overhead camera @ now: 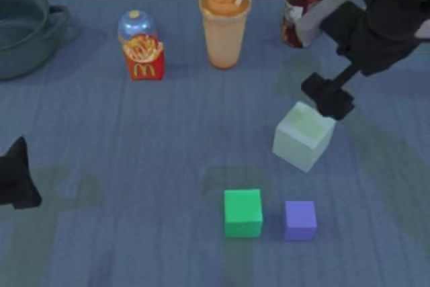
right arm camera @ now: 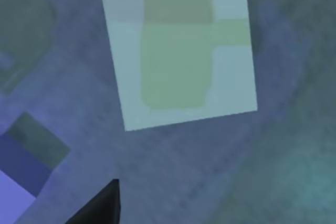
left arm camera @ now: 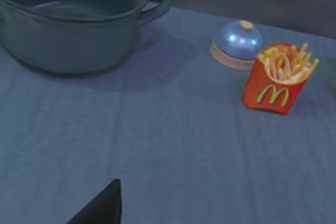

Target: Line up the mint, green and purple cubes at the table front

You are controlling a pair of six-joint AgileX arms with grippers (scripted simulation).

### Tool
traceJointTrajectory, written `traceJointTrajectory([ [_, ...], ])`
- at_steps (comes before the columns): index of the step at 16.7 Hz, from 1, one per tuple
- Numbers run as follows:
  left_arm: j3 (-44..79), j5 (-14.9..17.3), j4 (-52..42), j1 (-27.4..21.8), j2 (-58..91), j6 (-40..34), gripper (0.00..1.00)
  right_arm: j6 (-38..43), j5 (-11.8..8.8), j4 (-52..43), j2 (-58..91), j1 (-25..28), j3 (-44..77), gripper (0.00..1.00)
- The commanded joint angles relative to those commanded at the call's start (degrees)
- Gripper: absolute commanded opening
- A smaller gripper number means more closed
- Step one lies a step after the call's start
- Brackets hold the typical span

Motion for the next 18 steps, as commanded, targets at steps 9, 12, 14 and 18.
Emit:
traceJointTrajectory([
  [9,-12.20,1.13,11.85,6.34,-18.02,12.90,1.00,-3.94,0.22,-10.22,19.28,3.95,17.70,1.00],
  [12,-12.20,1.13,11.85,6.34,-18.02,12.90,1.00,-3.94,0.22,-10.22,19.28,3.95,17.70,1.00],
  [14,-12.20,1.13,11.85,6.34,-18.02,12.90,1.00,-3.92,0.21,-9.91,19.23,3.68,17.37,1.00],
  [18,-12.20,1.13,11.85,6.34,-18.02,12.90,1.00,-3.96,0.24,-3.37,21.24,3.90,12.85,1.00],
])
